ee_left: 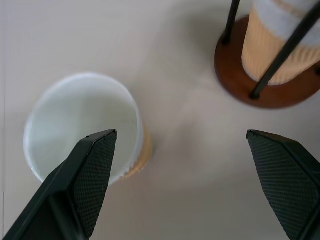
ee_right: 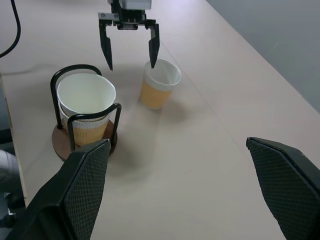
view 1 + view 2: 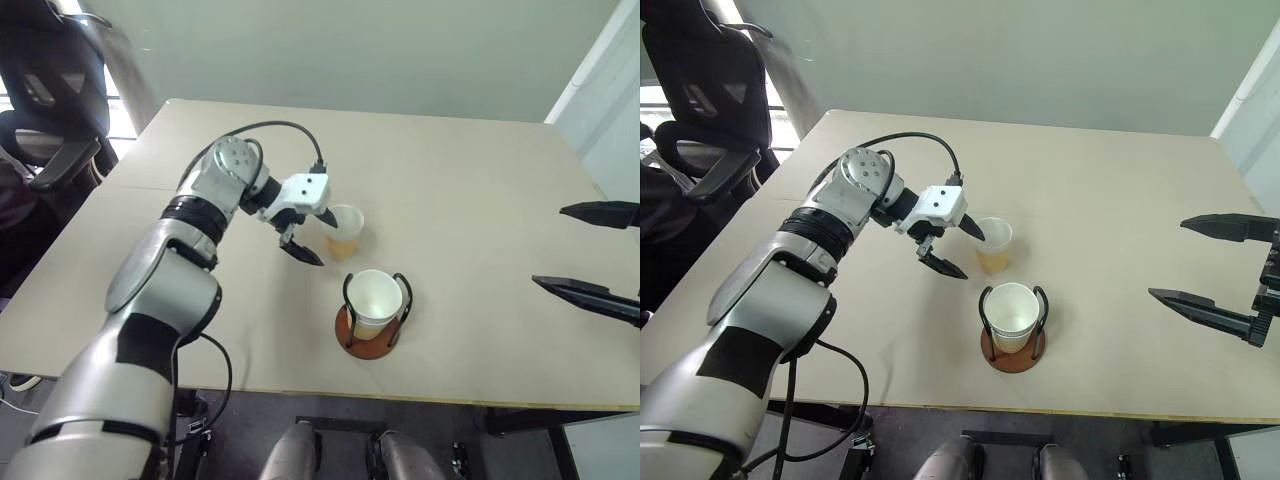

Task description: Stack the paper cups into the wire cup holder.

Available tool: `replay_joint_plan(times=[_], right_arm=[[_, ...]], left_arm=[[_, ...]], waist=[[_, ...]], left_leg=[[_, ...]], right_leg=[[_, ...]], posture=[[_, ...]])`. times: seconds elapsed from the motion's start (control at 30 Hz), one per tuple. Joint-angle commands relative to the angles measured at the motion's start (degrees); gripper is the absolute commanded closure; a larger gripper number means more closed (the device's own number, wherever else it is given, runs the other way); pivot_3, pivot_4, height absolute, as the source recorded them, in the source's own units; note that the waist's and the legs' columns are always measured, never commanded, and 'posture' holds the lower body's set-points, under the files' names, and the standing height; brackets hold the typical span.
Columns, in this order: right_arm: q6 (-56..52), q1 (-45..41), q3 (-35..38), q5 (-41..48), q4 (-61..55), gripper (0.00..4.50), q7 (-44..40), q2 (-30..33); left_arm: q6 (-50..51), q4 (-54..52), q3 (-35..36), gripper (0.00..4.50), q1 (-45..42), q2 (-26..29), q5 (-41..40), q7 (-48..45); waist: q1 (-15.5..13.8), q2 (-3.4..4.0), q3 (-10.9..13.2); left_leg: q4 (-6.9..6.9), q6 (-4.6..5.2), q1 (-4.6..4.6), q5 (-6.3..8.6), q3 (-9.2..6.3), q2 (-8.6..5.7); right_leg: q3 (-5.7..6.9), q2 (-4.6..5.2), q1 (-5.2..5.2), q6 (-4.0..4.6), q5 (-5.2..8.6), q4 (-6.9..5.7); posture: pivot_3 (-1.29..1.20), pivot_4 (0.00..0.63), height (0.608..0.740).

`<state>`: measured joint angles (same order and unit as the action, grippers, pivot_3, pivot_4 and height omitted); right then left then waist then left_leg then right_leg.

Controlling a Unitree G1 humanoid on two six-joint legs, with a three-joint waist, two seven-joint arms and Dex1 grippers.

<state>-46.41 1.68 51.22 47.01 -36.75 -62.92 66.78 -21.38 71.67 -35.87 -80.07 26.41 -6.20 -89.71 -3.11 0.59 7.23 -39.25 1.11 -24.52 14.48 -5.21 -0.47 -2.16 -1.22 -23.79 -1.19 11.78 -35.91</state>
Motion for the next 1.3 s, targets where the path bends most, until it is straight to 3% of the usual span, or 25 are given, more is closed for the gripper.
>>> replay_joint_plan(times=[0.03, 0.13, 0.47, 0.8, 1.0, 1.2, 1.3], right_arm=[[-0.75, -0.19, 3.56, 0.27, -1.13, 0.0, 0.12, 0.83], [-1.5, 0.26, 4.71, 0.19, -1.54, 0.0, -0.28, 0.62], [-2.78, 0.75, 6.51, 0.61, -2.18, 0.0, -0.72, 0.68], [-1.76, -0.2, 4.59, 0.01, -1.34, 0.0, -0.45, 1.12], [-0.53, -0.6, 3.99, -1.0, 0.05, 0.0, -1.2, 1.64], [1.09, -1.1, 2.85, -1.74, 1.78, 0.0, -1.95, 2.44], [1.49, -1.1, 2.66, -2.03, 2.04, 0.0, -2.2, 2.56]], left_arm=[[-1.49, 0.27, 4.05, 0.21, -0.42, -1.43, 3.22, -0.57], [-2.16, 0.55, 6.2, 0.93, 0.03, -2.37, 5.66, -0.8], [-4.49, 1.3, 9.51, 4.48, 1.03, -2.73, 13.66, 1.66], [-7.11, 1.77, 12.18, 4.48, 0.13, -2.0, 18.26, 4.99], [-6.11, 0.65, 16.67, 4.48, -4.23, -0.55, 15.18, -1.51], [-1.4, -4.25, 13.13, 4.48, -11.54, 2.39, 2.66, -2.79], [3.29, -12.17, 7.81, 4.48, -12.76, 5.27, -8.81, -2.79]], waist=[[0.0, 0.0, 0.0], [0.0, 0.0, 0.0], [0.01, 0.0, 0.0], [0.02, 0.01, -0.01], [0.04, -0.02, 0.01], [0.05, 0.0, 0.0], [0.06, 0.11, -0.05]], left_leg=[[-0.01, 0.02, -0.01, 0.0, 0.01, -0.01], [-0.02, 0.05, -0.01, 0.0, 0.03, -0.04], [-0.03, 0.33, 0.03, 0.11, 0.08, -0.04], [-0.04, 0.61, 0.26, 0.15, 0.22, -0.05], [-0.04, 0.73, 0.24, 0.12, 0.59, -0.06], [-0.14, 1.16, 0.17, 0.38, 0.9, -0.17], [-0.12, 1.34, 0.26, 0.51, 1.07, -0.28]], right_leg=[[-0.01, 0.02, 0.0, -0.01, 0.0, 0.0], [-0.02, 0.03, 0.0, -0.04, 0.0, 0.0], [-0.09, 0.04, 0.0, -0.06, 0.01, -0.02], [-0.22, 0.03, 0.15, -0.07, 0.01, -0.07], [-0.78, -0.05, 0.02, -0.28, -0.08, -0.08], [-1.16, 0.09, -0.07, -0.52, -0.05, 0.0], [-1.17, 0.27, -0.05, -0.6, 0.01, -0.02]], posture=[[0.0, 0.15, 0.74], [0.0, 0.15, 0.74], [0.0, 0.15, 0.74], [0.0, 0.15, 0.74], [0.0, 0.15, 0.74], [0.0, 0.15, 0.74], [0.0, 0.15, 0.74]])
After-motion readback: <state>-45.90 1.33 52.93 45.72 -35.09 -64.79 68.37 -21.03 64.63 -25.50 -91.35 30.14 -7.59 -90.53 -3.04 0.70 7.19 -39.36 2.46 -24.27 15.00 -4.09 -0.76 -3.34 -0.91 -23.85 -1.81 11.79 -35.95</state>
